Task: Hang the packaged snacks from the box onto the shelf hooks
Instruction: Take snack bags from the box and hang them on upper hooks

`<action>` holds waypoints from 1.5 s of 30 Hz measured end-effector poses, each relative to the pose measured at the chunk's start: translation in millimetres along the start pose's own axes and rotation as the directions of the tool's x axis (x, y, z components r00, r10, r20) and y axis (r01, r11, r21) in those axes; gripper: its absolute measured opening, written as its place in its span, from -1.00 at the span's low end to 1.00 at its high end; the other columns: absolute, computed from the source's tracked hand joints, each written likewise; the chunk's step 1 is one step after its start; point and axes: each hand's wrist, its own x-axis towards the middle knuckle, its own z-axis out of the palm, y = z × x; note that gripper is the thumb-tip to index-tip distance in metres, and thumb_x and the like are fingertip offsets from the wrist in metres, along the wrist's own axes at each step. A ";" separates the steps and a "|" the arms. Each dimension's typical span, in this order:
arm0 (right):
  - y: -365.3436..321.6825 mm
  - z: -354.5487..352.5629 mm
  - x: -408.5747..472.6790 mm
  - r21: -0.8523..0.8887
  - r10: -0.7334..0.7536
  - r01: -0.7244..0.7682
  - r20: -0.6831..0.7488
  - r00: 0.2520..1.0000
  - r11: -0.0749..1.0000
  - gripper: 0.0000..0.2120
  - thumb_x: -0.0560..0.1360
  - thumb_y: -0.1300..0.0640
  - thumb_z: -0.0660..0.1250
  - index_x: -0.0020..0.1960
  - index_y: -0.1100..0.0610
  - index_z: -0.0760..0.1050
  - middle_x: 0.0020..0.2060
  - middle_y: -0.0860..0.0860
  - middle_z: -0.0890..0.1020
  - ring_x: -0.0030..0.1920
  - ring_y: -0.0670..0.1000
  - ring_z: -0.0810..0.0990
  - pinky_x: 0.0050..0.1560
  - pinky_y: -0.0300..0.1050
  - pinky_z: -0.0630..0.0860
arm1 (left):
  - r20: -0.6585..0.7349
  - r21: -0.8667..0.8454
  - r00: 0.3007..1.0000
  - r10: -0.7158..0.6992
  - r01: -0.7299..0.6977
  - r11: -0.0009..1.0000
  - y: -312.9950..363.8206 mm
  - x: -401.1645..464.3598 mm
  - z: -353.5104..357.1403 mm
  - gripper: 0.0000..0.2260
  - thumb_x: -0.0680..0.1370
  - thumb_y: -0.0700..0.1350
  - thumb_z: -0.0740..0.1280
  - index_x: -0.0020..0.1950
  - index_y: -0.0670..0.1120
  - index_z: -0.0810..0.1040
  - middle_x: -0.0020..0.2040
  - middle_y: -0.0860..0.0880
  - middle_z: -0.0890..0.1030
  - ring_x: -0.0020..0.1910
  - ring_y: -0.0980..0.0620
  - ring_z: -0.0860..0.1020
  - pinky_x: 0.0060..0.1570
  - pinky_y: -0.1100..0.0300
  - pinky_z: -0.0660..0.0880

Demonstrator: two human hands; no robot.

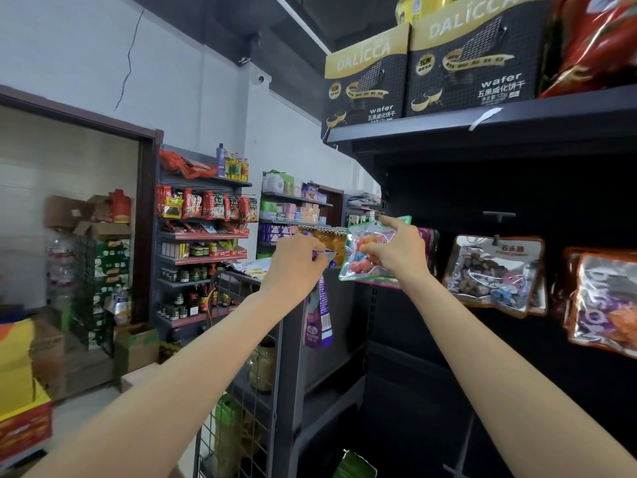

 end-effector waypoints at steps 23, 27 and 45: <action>-4.0 -2.4 -4.4 -0.021 0.058 -0.058 -0.007 0.998 0.998 -0.40 0.40 0.26 0.46 0.39 0.06 0.39 0.27 0.04 0.53 -0.19 0.08 0.68 -0.08 0.14 0.62 | -0.010 0.051 0.999 0.051 -0.051 0.997 9.2 8.6 -1.4 -0.87 0.53 -0.23 0.22 -0.18 -0.07 0.32 -0.21 -0.05 0.35 -0.27 0.00 0.34 -0.17 0.28 0.35; -5.7 -1.6 -5.0 -0.043 0.052 -0.053 -0.020 0.998 0.998 -0.38 0.39 0.27 0.46 0.41 0.06 0.37 0.30 0.04 0.50 -0.18 0.03 0.67 -0.05 0.12 0.62 | -0.018 0.039 0.998 0.057 -0.057 0.998 11.8 9.6 -1.4 -0.86 0.54 -0.23 0.22 -0.19 -0.07 0.35 -0.22 -0.03 0.40 -0.22 0.03 0.38 -0.11 0.29 0.33; -8.7 -4.1 7.3 -0.178 0.016 -0.015 0.005 1.000 0.984 -0.39 0.37 0.19 0.46 0.40 0.15 0.39 0.24 0.11 0.55 0.06 0.11 0.61 0.09 0.15 0.55 | -0.013 0.058 0.998 0.064 -0.063 0.996 10.3 15.1 3.8 -0.85 0.52 -0.25 0.23 -0.19 -0.06 0.31 -0.20 -0.03 0.34 -0.21 0.04 0.29 -0.19 0.28 0.24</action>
